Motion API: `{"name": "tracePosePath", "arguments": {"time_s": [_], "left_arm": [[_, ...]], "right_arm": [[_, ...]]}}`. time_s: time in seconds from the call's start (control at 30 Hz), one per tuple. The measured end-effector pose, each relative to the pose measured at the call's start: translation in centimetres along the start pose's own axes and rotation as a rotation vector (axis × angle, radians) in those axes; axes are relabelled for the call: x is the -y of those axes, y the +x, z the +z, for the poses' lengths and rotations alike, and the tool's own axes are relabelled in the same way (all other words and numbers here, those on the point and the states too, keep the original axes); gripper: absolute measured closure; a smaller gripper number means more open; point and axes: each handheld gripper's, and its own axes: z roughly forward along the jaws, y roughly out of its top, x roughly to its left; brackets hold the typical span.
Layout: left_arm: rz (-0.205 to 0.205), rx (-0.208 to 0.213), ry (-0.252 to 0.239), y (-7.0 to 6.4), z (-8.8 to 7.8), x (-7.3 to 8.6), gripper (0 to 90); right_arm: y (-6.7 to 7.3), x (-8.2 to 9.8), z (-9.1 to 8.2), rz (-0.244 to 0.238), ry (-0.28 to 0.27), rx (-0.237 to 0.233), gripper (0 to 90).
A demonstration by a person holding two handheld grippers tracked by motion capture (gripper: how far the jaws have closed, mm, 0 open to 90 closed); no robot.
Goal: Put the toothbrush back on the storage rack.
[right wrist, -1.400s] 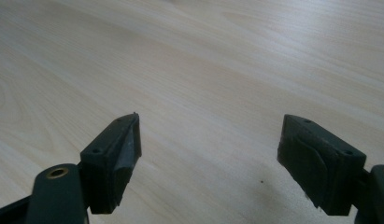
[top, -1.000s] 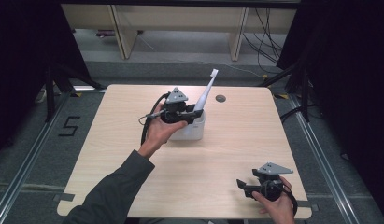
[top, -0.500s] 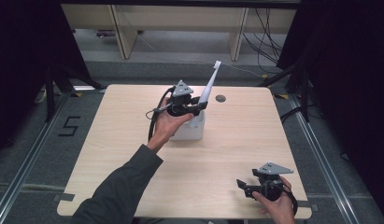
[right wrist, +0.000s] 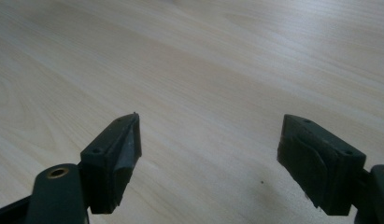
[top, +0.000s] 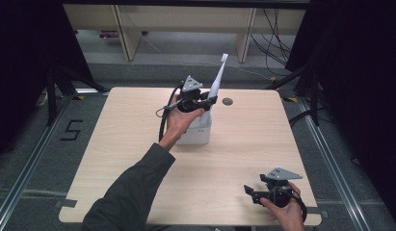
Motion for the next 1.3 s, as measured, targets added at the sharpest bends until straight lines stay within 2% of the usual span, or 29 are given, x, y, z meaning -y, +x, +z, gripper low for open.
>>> {"name": "tracePosePath", "arguments": {"time_s": [0.27, 0.7, 1.07, 1.3], "left_arm": [[-0.032, -0.017, -0.01, 0.6, 1.2, 0.6, 66.3], [-0.05, -0.032, -0.012, 1.2, 2.4, 1.5, 66.3], [-0.059, -0.03, -0.018, 1.3, 2.8, 2.0, 66.2], [-0.08, -0.038, -0.013, 1.7, 3.2, 3.0, 66.2]], "right_arm": [[-0.1, 0.0, 0.0, -0.005, -0.007, -0.008, 22.2], [-0.1, 0.0, 0.0, 0.002, -0.006, -0.016, 22.2], [-0.1, 0.0, -0.1, 0.004, -0.007, -0.021, 22.2], [-0.1, 0.0, 0.0, -0.002, -0.008, -0.02, 22.2]]}}
